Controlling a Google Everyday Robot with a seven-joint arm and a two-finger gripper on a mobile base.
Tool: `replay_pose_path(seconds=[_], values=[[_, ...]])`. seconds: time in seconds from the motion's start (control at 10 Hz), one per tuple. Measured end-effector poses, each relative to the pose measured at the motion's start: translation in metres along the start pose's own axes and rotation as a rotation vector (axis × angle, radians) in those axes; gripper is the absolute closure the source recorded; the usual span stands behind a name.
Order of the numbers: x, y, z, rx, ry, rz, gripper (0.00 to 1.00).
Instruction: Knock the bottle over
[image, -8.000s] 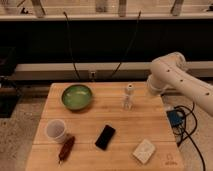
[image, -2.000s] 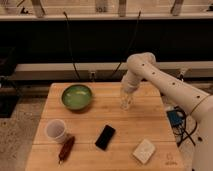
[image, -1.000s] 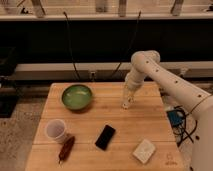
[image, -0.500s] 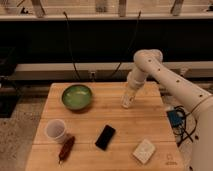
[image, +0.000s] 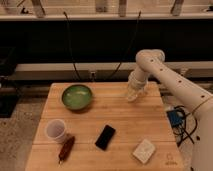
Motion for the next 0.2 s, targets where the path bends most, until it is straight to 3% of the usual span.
replay_pose_path(seconds=[0.2], values=[[0.0038,-0.0017,-0.0024,0.008,-0.002,-0.007,1.00]])
